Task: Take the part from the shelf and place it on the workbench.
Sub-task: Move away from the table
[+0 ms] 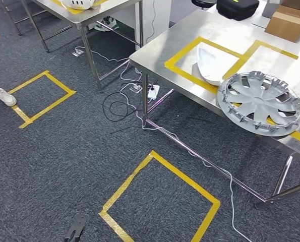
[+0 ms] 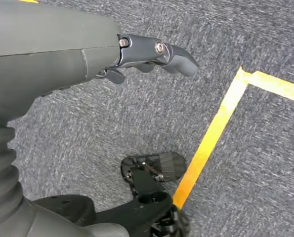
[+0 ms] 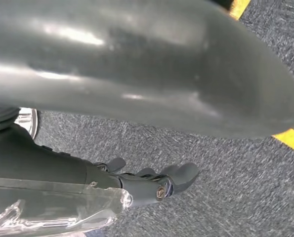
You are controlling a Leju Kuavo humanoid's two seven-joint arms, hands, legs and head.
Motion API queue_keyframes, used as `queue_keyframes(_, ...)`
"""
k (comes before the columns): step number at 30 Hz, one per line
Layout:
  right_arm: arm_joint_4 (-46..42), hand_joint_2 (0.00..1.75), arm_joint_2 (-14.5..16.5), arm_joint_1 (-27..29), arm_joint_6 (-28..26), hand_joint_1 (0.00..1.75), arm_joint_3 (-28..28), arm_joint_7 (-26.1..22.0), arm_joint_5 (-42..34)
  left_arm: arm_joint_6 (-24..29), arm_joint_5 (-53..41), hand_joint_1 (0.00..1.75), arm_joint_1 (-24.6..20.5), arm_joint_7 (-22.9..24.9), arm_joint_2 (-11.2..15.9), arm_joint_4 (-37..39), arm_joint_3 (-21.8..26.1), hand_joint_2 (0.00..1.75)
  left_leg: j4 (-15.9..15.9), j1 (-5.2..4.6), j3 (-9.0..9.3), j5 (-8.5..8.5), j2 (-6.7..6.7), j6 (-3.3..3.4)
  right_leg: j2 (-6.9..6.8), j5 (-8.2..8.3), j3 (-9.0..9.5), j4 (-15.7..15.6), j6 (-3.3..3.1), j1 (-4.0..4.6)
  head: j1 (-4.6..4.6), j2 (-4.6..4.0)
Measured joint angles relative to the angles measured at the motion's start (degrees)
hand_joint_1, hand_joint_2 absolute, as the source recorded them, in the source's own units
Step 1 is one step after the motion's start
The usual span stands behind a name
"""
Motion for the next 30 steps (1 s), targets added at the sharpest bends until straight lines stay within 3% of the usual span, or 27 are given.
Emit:
queue_keyframes(1, 0.0, 0.0, 0.0, 0.05, 0.0, 0.0, -0.01, 0.0, 0.01, 0.0, -0.01, 0.0, 0.02, 0.0, 0.01, 0.0, 0.0, 1.75, 0.01, 0.0, 0.01, 0.0, -0.47, 0.0, 0.09, -0.2, -0.88, 1.74, 0.0, 0.0, 0.03, 0.0)
queue_keyframes(2, 0.0, 0.0, 0.0, 0.07, -0.01, 0.0, -0.01, 0.0, 0.02, -0.01, -0.01, 0.0, 0.03, 0.0, 0.02, 0.0, 0.0, 1.75, 0.03, 0.01, 0.05, 0.0, -1.02, -0.01, 0.17, 0.79, -0.66, 1.14, -0.05, -0.03, 0.02, 0.0)
queue_keyframes(3, 0.0, 0.0, 0.0, 0.07, -0.01, 0.0, -0.02, 0.0, 0.01, -0.02, -0.01, 0.0, 0.01, 0.0, 0.01, 0.0, 0.0, 1.75, 0.04, 0.05, 0.12, 0.0, -1.64, -0.06, 0.4, 2.74, 0.7, -1.8, -0.13, -0.09, 0.03, 0.0)
queue_keyframes(5, 0.02, 0.0, 0.0, 0.04, -0.02, 0.0, -0.02, 0.01, 0.01, -0.04, -0.01, 0.0, -0.06, 0.0, -0.04, 0.0, 0.0, 1.75, 0.13, 0.08, 0.19, -0.02, -2.89, -0.36, 2.35, 6.47, 4.63, -10.14, -0.25, -0.4, 0.07, 0.0)
queue_keyframes(6, 0.04, 0.0, 0.0, 0.01, -0.02, 0.0, -0.01, 0.01, 0.01, -0.04, -0.01, 0.0, -0.1, 0.0, -0.05, 0.0, 0.0, 1.75, 0.19, 0.06, 0.09, 0.04, -3.44, -0.64, 3.34, 7.36, 6.03, -13.01, -0.32, -0.53, 0.07, 0.0)
queue_keyframes(8, 0.08, 0.0, 0.0, -0.05, -0.01, 0.0, -0.01, 0.05, 0.01, -0.04, -0.02, 0.0, -0.04, 0.0, -0.04, 0.0, 0.0, 1.75, 0.15, 0.15, -0.25, 0.31, -4.32, -1.37, 4.16, 7.38, 6.82, -14.6, -0.69, -0.49, 0.05, 0.0)
queue_keyframes(9, 0.09, 0.0, 0.01, -0.08, -0.01, 0.0, -0.02, 0.08, 0.02, -0.04, -0.03, 0.0, 0.06, 0.02, 0.0, 0.0, 0.0, 1.75, 0.03, 0.28, -0.37, 0.47, -4.76, -1.76, 3.73, 7.5, 6.84, -14.63, -1.06, -0.41, 0.03, 0.0)
queue_keyframes(11, 0.09, 0.0, 0.02, -0.12, -0.02, 0.0, -0.03, 0.1, 0.07, -0.03, -0.03, 0.0, 0.19, 0.1, 0.09, 0.0, 0.0, 1.75, 0.8, 0.35, -0.9, -0.21, -3.9, -2.34, 2.73, 7.8, 6.98, -14.99, -1.94, -0.4, -0.14, 0.0)
queue_keyframes(13, 0.09, 0.0, 0.02, -0.09, -0.02, 0.0, -0.04, 0.09, 0.11, -0.02, -0.03, 0.0, 0.02, 0.16, 0.11, 0.0, 0.0, 1.75, 5.78, 0.22, -3.38, -3.16, -1.63, -2.71, 1.44, 7.94, 7.1, -15.32, -2.62, -0.44, -0.52, 0.0)
queue_keyframes(15, 0.09, 0.0, 0.02, 0.02, -0.02, 0.0, -0.05, 0.1, 0.11, -0.02, -0.03, 0.0, -0.1, 0.17, 0.05, 0.0, -0.01, 1.75, 13.52, 0.2, -7.25, -6.5, -0.45, -2.96, 0.06, 7.87, 7.05, -15.33, -2.87, -0.31, -0.73, 0.0)
queue_keyframes(16, 0.1, 0.0, 0.02, 0.05, -0.02, 0.0, -0.05, 0.1, 0.12, -0.02, -0.03, 0.0, -0.04, 0.17, 0.03, 0.0, -0.02, 1.75, 15.97, 0.2, -8.49, -7.04, -0.3, -3.02, -0.61, 7.84, 7.04, -15.33, -2.91, -0.25, -0.73, 0.0)
queue_keyframes(17, 0.1, 0.0, 0.02, 0.03, -0.02, 0.0, -0.06, 0.11, 0.13, -0.02, -0.02, 0.0, 0.06, 0.17, 0.02, 0.0, -0.02, 1.75, 16.27, 0.2, -8.66, -6.44, -0.2, -3.01, -1.22, 7.82, 7.04, -15.33, -2.91, -0.22, -0.74, 0.0)
queue_keyframes(19, 0.11, 0.0, 0.02, -0.06, -0.02, 0.0, -0.06, 0.11, 0.14, 0.0, -0.01, 0.0, 0.14, 0.17, 0.06, 0.0, -0.02, 1.75, 10.79, 0.16, -5.74, -2.86, 0.77, -2.82, -2.35, 7.71, 7.22, -15.32, -2.78, -0.2, -0.74, 0.0)
queue_keyframes(20, 0.11, 0.0, 0.02, -0.07, -0.02, 0.0, -0.06, 0.12, 0.15, 0.01, -0.01, 0.0, 0.06, 0.17, 0.07, 0.0, -0.02, 1.75, 6.7, 0.06, -3.52, -1.2, 2.19, -2.73, -2.86, 7.57, 7.33, -15.26, -2.57, -0.04, -0.79, 0.0)
queue_keyframes(21, 0.11, 0.0, 0.02, -0.07, -0.02, 0.0, -0.06, 0.14, 0.15, 0.02, -0.01, 0.0, -0.08, 0.17, 0.07, 0.0, -0.02, 1.75, 3.35, -0.06, -1.73, -0.16, 3.35, -2.47, -3.32, 7.39, 7.41, -15.14, -2.3, 0.16, -0.83, 0.0)
queue_keyframes(23, 0.11, 0.0, 0.02, -0.07, -0.02, 0.0, -0.06, 0.2, 0.16, 0.03, -0.02, 0.0, -0.28, 0.17, 0.03, 0.0, -0.02, 1.75, 0.36, -0.33, -0.36, 0.2, 4.47, -1.86, -4.29, 7.11, 7.54, -15.06, -1.72, 0.55, -0.75, 0.0)
queue_keyframes(25, 0.11, 0.0, 0.02, -0.16, -0.03, 0.0, -0.05, 0.25, 0.17, 0.05, -0.01, 0.0, -0.1, 0.17, 0.06, 0.0, -0.02, 1.75, 0.14, -0.34, -0.53, 0.3, 3.31, -1.07, -4.88, 6.91, 7.75, -15.12, -1.12, 0.46, -0.6, 0.0)
queue_keyframes(27, 0.13, 0.0, 0.02, -0.19, -0.07, 0.0, -0.04, 0.26, 0.23, 0.07, 0.01, 0.0, 0.06, 0.17, 0.1, 0.0, -0.02, 1.75, -0.02, -0.14, -0.57, 0.55, 2.17, -0.38, -3.02, 5.22, 6.96, -12.93, -0.47, 0.2, -0.39, 0.0)
queue_keyframes(29, 0.17, 0.0, 0.02, -0.06, -0.13, 0.0, -0.04, 0.3, 0.27, 0.09, 0.02, 0.0, -0.02, 0.17, 0.06, 0.0, -0.02, 1.75, -0.05, -0.02, -0.67, 0.69, 0.98, 0.02, -0.53, 1.44, 3.84, -5.97, -0.12, 0.07, -0.1, 0.0)
queue_keyframes(30, 0.21, 0.0, 0.02, 0.01, -0.15, 0.0, -0.04, 0.34, 0.27, 0.09, 0.02, 0.0, -0.03, 0.17, 0.03, 0.0, -0.02, 1.75, -0.05, -0.03, -0.71, 0.7, 0.31, 0.1, -0.06, -0.31, 1.83, -1.79, -0.08, 0.06, -0.04, 0.0)
